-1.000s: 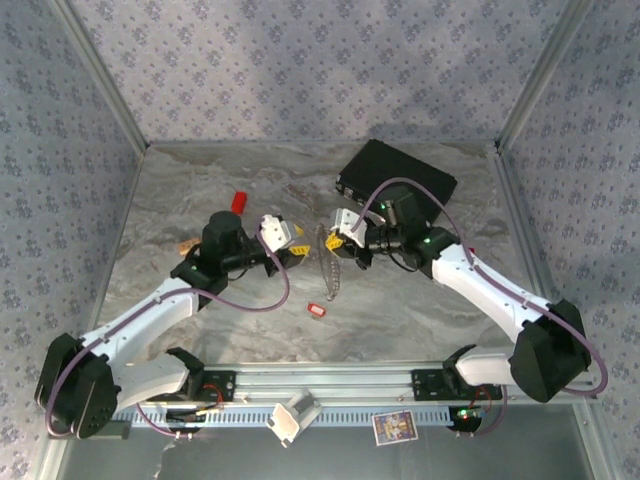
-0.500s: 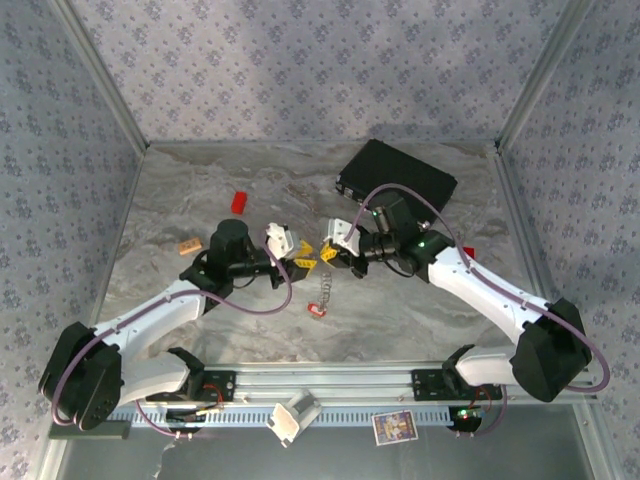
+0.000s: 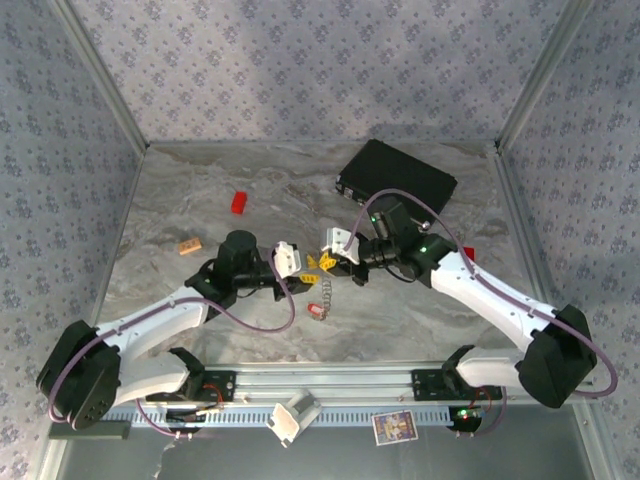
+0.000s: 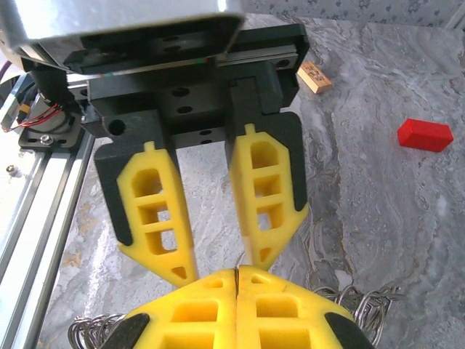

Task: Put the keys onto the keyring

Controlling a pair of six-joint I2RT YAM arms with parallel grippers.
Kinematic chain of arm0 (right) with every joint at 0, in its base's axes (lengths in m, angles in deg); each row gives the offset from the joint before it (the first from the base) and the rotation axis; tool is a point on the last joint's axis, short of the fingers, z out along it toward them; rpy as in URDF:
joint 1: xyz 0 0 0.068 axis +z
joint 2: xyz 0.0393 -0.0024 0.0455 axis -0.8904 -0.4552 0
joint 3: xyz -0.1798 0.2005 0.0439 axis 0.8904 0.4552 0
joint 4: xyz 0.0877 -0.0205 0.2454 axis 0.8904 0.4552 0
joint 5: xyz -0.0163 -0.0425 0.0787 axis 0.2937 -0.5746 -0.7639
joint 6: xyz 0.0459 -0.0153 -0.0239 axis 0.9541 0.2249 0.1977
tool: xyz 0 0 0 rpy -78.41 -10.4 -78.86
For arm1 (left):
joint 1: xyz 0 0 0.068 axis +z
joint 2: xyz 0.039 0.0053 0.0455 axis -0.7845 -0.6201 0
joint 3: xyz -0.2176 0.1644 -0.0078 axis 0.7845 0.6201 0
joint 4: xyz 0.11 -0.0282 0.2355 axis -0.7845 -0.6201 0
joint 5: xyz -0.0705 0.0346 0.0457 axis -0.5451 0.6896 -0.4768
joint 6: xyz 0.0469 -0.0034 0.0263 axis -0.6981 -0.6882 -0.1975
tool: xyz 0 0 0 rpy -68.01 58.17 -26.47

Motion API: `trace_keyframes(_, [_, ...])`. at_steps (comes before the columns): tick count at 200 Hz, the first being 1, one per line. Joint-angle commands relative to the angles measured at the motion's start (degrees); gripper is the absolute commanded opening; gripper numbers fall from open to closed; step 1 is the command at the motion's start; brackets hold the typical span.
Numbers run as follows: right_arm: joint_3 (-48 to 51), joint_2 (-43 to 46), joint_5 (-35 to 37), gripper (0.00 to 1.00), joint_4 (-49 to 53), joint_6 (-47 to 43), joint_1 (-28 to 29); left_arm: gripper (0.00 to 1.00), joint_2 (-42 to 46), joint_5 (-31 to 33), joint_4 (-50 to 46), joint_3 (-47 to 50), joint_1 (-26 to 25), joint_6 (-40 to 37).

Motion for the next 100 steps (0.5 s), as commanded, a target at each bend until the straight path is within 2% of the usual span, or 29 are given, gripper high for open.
trace_keyframes(1, [0.08,1.52,-1.54,0.0,1.19,-1.45,0.7,0.3,1.74,0.32,1.73,0.73,-0.3,-1.01])
trace_keyframes(42, [0.56,1.64,1.5,0.0,0.9,-2.48,1.68,0.3,2.63,-1.29,2.06,1.23,-0.31,0.23])
trace_keyframes(67, [0.79,1.98,0.33,0.0,-0.73,-0.89,2.15,0.24,2.27,-1.93,0.71,0.49,-0.44,0.32])
trace_keyframes(100, [1.61,2.42,0.56,0.0,-2.23,-0.18,2.9,0.24,2.46,-2.58,1.3,0.7,-0.48,0.4])
